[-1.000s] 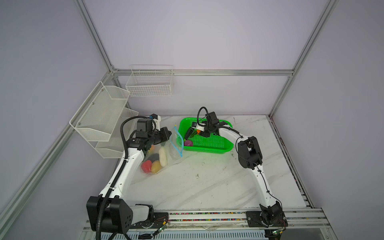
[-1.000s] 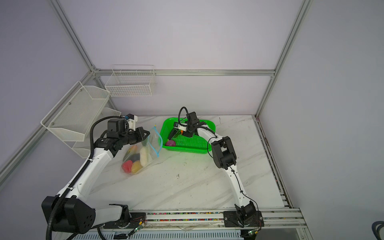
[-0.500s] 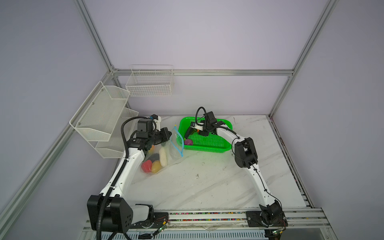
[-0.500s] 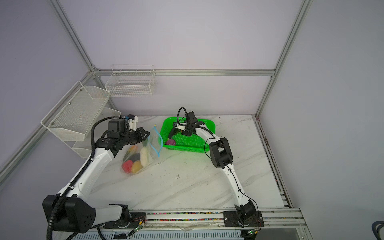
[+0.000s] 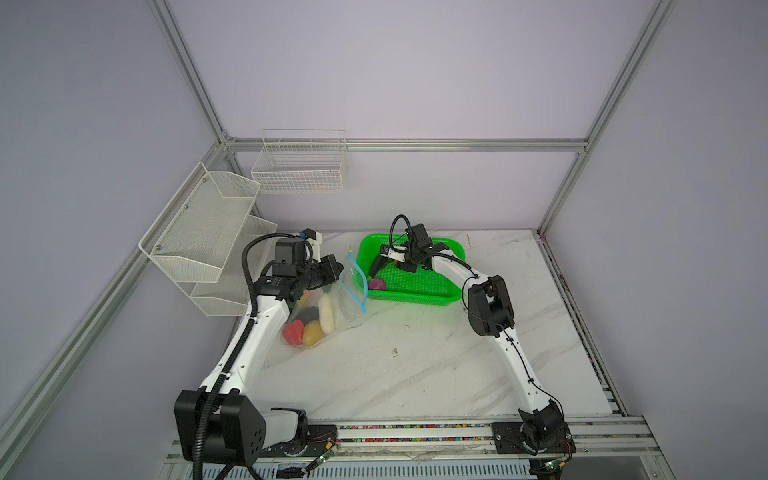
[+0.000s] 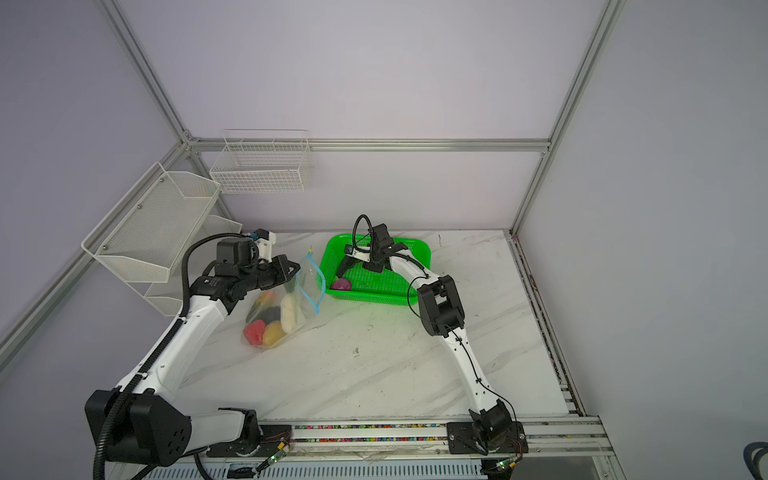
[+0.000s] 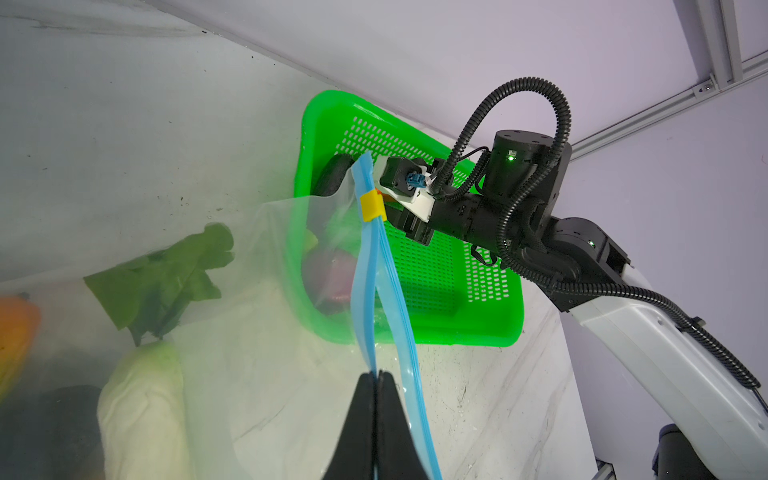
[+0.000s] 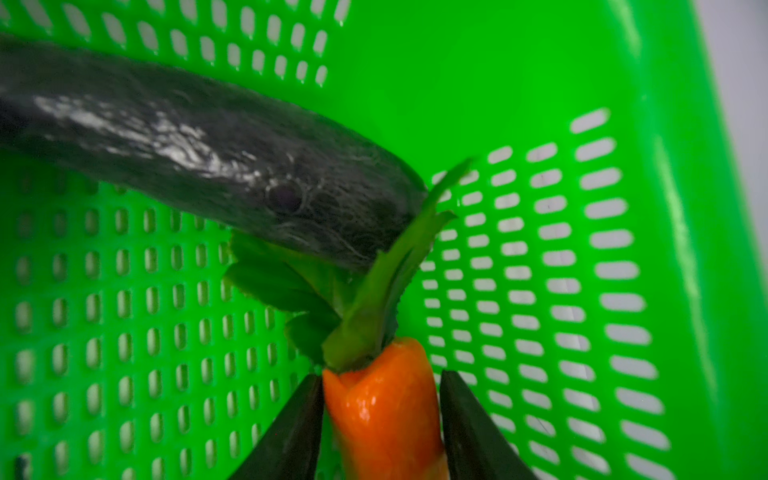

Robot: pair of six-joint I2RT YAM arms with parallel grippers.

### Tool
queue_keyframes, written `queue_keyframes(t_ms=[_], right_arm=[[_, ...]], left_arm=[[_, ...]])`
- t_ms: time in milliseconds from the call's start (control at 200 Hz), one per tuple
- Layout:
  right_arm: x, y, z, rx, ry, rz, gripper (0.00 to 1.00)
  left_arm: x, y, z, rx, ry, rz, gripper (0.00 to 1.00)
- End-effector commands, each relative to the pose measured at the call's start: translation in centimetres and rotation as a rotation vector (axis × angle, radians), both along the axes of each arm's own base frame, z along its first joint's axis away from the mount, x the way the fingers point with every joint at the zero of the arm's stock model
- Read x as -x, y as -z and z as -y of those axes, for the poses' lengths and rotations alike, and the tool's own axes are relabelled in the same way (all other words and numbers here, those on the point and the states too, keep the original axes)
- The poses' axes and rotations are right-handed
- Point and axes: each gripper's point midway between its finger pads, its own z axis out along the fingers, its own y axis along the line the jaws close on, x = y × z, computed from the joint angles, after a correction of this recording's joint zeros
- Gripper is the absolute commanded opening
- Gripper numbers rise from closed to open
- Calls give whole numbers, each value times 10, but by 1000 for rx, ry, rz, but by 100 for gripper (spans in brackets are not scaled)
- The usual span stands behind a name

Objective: Place the food in the zip-top bag and seal the zipper
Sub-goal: 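Lower the right gripper and close it around the carrot top, then lift the carrot out of the basket and carry it to the bag mouth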

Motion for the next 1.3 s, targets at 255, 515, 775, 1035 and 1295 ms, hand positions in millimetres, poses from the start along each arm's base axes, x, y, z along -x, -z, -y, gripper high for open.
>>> queue_keyframes(t_ms=[255, 515, 775, 1035, 1295], right_arm=[[10, -49, -10, -102, 49, 32, 42], [25, -89, -3, -217, 98, 51, 40], [33, -114, 3, -327, 168, 54, 39], [52, -197, -2, -709, 240, 27, 38], [98, -255, -26, -1142, 296, -70, 35]], left_arm=[[9, -15, -2, -9, 2, 51, 0], [11, -20, -1, 11, 0, 56, 0], [14, -24, 0, 24, 2, 72, 0], [12, -27, 0, 35, -3, 85, 0], [10, -25, 0, 58, -22, 86, 0]])
